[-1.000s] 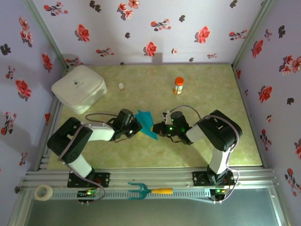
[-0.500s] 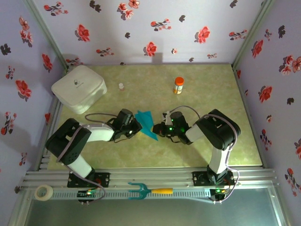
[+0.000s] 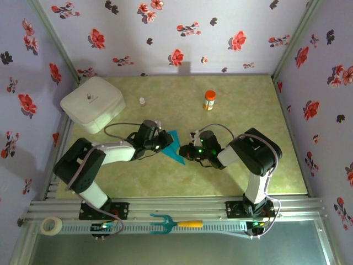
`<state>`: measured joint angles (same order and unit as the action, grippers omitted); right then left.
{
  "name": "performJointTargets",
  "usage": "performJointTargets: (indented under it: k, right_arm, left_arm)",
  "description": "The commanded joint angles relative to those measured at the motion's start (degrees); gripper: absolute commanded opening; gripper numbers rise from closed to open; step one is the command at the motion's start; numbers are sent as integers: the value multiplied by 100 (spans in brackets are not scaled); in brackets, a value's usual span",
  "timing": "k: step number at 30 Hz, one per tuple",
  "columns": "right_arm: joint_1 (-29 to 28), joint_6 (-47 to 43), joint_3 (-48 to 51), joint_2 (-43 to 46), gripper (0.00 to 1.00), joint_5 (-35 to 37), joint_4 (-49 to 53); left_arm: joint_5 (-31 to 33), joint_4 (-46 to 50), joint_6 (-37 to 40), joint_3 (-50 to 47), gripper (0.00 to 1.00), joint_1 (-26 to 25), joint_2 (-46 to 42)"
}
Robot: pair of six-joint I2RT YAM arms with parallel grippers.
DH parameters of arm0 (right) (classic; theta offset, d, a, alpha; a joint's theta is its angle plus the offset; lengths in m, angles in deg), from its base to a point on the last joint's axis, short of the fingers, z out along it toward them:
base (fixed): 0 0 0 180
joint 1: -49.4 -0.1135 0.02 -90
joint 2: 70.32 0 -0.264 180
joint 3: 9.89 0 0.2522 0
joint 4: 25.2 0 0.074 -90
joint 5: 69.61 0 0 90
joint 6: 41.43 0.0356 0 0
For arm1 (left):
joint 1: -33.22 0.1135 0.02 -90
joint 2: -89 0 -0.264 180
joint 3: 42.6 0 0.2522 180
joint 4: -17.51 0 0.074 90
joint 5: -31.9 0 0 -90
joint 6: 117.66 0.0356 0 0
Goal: Fold a paper plane with a square sheet of paper (pick it up from the middle)
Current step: Fourth fold the wing at the center of the table.
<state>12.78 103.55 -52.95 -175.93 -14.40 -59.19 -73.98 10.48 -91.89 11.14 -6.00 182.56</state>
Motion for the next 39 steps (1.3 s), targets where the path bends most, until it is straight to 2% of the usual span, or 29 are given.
performJointTargets:
  k: [1,24,39]
  right_arm:
    - [61,127,-16,-173,3,33,150]
    - [135,346,95,-258,3,15,-86]
    - [147,338,17,-303,5,-13,99]
  left_arm:
    - [-226,-176,156,129,6,37,296]
    - [-334,-516,121,107,9,124,944]
    - [-341,-22,163,204,9,176,1105]
